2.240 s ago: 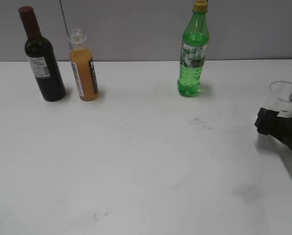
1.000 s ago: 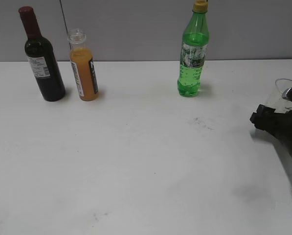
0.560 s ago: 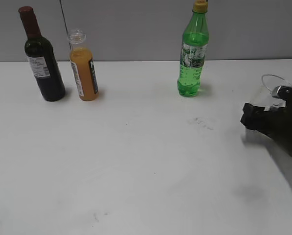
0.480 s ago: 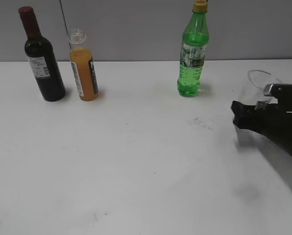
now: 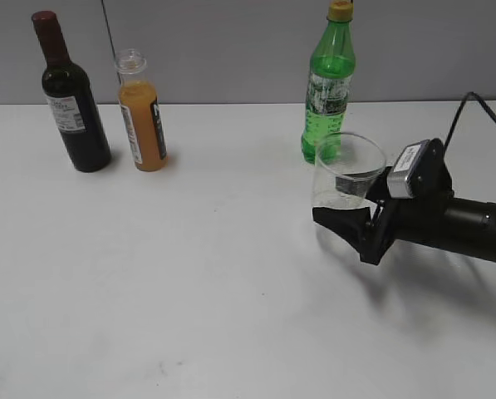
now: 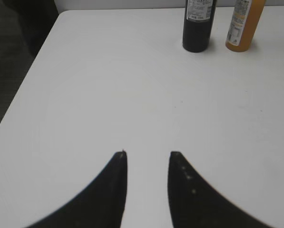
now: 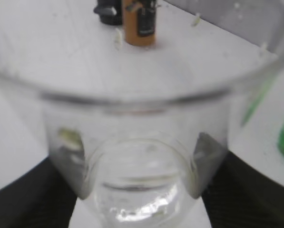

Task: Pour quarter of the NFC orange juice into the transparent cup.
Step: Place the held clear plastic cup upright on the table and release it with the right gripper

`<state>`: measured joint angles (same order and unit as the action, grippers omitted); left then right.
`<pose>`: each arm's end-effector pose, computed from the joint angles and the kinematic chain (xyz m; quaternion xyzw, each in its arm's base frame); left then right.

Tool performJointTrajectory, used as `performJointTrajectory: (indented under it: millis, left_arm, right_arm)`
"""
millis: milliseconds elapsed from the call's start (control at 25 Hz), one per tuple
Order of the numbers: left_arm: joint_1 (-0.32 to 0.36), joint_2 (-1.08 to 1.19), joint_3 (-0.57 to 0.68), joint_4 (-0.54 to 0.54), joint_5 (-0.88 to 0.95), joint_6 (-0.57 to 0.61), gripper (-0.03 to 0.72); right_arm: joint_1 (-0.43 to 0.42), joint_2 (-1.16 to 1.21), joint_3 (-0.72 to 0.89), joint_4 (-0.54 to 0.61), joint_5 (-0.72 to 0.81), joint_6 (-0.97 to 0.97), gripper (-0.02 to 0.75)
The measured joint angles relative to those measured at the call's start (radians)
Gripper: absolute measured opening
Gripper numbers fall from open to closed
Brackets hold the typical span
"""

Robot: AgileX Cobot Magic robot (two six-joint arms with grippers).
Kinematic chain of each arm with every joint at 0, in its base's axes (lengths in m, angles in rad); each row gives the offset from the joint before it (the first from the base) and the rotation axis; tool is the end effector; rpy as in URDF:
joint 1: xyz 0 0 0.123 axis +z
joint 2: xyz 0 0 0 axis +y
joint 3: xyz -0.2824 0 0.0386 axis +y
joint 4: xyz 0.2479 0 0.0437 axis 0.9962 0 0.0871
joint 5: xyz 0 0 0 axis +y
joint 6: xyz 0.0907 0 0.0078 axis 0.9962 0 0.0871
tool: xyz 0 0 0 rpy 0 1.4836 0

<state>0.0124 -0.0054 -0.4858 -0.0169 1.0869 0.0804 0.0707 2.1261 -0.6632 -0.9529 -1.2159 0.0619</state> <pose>-0.0052 -0.0014 0.2711 0.0297 0.8617 0.0151 0.5064 0.3008 0.0910 0.0793 -0.4032 0.6747 0.2617 0.5601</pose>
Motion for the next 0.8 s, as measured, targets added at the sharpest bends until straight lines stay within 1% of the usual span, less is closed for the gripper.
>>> performJointTrajectory:
  millis: [80,160,240,360,520,640,800]
  left_arm:
    - [0.0,0.0,0.0,0.0,0.0,0.0,0.234]
    - [0.0,0.0,0.0,0.0,0.0,0.0,0.234]
    - [0.0,0.0,0.0,0.0,0.0,0.0,0.234]
    - [0.0,0.0,0.0,0.0,0.0,0.0,0.234]
    - [0.0,0.0,0.0,0.0,0.0,0.0,0.234]
    - [0.0,0.0,0.0,0.0,0.0,0.0,0.234]
    - [0.0,0.0,0.0,0.0,0.0,0.0,0.234]
  right_arm:
    - [0.014,0.0,-0.039,-0.098,0.0,0.02,0.536]
    - [0.042,0.0,-0.087,-0.171,0.0,0.047,0.536]
    - [0.09,0.0,-0.127,-0.213,0.0,0.072,0.536]
    - [0.163,0.0,-0.181,-0.236,0.0,0.108,0.536]
    - [0.258,0.01,-0.251,-0.239,0.044,0.158,0.536]
    - [0.308,0.06,-0.311,-0.241,0.028,0.195,0.536]
    - [0.334,0.166,-0.394,-0.249,0.009,0.266,0.536]
